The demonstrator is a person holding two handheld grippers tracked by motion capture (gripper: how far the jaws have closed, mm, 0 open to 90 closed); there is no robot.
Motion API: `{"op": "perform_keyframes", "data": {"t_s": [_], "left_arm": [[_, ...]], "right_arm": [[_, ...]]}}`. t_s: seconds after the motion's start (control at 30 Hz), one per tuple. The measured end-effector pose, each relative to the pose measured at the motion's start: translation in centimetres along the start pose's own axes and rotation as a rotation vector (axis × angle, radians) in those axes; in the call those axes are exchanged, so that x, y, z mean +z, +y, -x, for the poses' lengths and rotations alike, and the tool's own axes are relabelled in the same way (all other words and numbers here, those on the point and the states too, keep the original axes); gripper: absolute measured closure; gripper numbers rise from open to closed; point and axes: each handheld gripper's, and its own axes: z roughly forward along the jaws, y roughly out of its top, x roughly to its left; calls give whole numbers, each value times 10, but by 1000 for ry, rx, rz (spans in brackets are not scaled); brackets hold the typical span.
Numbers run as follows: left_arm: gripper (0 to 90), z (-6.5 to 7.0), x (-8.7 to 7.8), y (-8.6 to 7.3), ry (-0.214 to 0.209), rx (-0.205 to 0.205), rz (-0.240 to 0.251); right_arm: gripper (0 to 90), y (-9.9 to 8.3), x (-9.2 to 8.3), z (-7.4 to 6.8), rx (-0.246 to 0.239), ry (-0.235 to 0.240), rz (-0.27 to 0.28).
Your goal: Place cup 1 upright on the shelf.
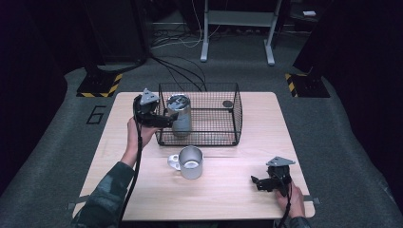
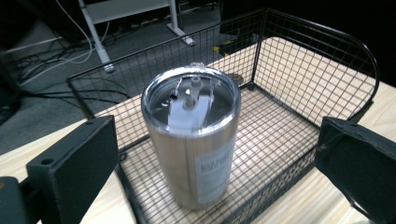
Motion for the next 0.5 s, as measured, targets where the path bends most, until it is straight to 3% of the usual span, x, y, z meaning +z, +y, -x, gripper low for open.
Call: {"op": "perform_keyframes", "data": {"t_s": [0.33,0.5], "left_arm": [[0,3,-33,-31,0,-3,-8],[0,2,-50,-53,5,-13,-36]], "right_arm": [[0,0,0,0,1,-6,0],[0,0,0,0,2,-5,1]]}}
